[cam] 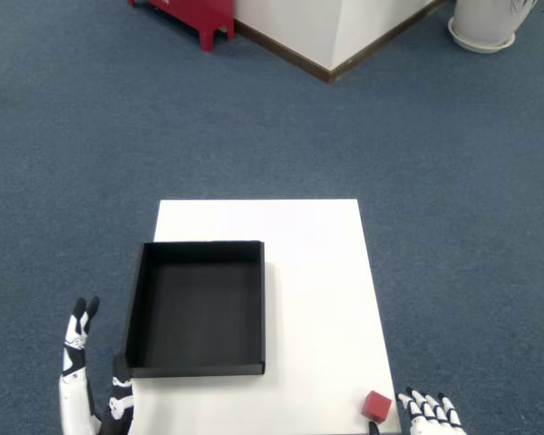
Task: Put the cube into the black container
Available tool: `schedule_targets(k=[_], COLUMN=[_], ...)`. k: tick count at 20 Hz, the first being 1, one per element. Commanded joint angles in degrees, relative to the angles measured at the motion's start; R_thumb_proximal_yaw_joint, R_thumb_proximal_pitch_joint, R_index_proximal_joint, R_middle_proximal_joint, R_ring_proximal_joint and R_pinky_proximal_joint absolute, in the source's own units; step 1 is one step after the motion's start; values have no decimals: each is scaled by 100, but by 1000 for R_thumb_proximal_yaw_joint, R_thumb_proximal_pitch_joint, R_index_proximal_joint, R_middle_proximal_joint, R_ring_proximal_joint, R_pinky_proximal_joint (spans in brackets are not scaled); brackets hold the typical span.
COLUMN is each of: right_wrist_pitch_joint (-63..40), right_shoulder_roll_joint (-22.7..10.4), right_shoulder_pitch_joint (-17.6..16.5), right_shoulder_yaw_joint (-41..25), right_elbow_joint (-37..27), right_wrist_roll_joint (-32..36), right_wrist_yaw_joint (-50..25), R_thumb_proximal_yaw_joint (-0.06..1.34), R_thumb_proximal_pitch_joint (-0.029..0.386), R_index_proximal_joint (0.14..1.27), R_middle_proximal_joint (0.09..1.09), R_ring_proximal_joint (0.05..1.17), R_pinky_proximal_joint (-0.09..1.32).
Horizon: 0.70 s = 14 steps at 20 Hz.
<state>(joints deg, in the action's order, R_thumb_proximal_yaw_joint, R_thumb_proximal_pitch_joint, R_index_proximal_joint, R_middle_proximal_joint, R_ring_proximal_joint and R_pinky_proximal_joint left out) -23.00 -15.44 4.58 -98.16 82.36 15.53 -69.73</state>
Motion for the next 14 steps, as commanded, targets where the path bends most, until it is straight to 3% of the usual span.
schedule_targets(k=[1,14], right_wrist_pitch_joint=[281,72], right_shoulder_roll_joint=[-10,-75], right_shoulder_pitch_joint=[-142,-221], right_shoulder_yaw_joint=[-223,-296], right_elbow_joint=[47,53], right_wrist_roll_joint=[-315,-421], right_wrist_yaw_joint=[312,-308], R_thumb_proximal_yaw_joint=[682,679], R_thumb_proximal_pitch_joint=[31,31], R_index_proximal_joint=[560,555], R_middle_proximal_joint=[226,223], R_ring_proximal_joint=[254,241], R_pinky_proximal_joint=[54,15])
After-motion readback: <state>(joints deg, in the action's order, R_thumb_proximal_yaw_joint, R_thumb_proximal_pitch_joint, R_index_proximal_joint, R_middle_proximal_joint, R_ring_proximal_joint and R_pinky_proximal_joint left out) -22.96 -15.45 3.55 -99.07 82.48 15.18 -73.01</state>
